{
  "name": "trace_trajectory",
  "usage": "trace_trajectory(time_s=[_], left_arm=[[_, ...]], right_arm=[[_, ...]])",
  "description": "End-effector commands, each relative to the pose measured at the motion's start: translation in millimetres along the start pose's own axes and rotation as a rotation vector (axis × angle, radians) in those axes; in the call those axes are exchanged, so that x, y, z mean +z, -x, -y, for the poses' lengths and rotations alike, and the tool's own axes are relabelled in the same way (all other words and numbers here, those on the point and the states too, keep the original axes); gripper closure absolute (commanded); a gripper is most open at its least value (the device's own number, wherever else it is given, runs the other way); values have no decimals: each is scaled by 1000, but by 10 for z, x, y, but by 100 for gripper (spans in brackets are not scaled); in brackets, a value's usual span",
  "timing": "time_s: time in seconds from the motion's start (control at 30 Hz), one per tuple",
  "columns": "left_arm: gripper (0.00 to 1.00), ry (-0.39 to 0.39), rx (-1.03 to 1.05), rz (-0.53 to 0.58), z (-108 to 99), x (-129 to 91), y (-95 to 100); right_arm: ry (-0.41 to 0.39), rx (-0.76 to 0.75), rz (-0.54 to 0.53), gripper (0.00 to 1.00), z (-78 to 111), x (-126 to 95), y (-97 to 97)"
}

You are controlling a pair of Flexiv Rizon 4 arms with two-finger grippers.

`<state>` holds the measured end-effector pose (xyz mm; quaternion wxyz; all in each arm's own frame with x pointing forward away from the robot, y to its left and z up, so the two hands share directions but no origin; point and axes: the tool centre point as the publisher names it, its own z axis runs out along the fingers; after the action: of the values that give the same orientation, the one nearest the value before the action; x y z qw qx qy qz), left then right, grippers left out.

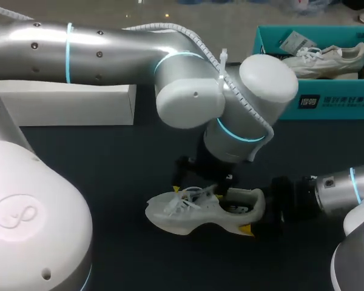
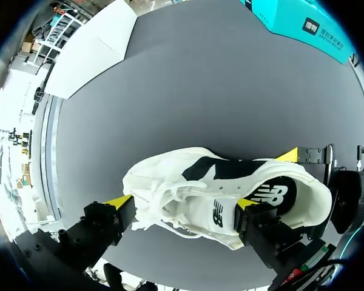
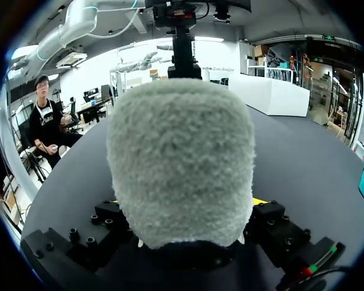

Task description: Take the shoe out of the shoebox, open the shoe tongue, remove and reinsert the insole, then place the shoe into the shoebox

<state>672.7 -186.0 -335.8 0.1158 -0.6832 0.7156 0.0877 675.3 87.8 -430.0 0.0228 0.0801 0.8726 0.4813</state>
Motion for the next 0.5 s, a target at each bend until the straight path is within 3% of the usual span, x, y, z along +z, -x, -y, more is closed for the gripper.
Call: trace_trajectory(time_s=[0.03,0.07,0.2,0.27,0.4,0.5], left_arm=[[64,-13,-22,-87,-67,-28,120],[72,-11,-20,-90,-63,-34,91],[80,-2,0,-134,-48,-63,-32],[100,4,2,-160,-43,-74,-95],[100,12,10,-230,-49,-94,-152],[100,4,5,-292,-76,-151,-91]], right_arm=[[-5,0,3,100,-3,7,-12],[-5,0,3,100,-3,7,-12],[-5,0,3,100,-3,7,-12],[-5,0,3,100,-3,7,-12],[-5,0,3,100,-3,7,-12],[-5,0,3,100,-3,7,-12]])
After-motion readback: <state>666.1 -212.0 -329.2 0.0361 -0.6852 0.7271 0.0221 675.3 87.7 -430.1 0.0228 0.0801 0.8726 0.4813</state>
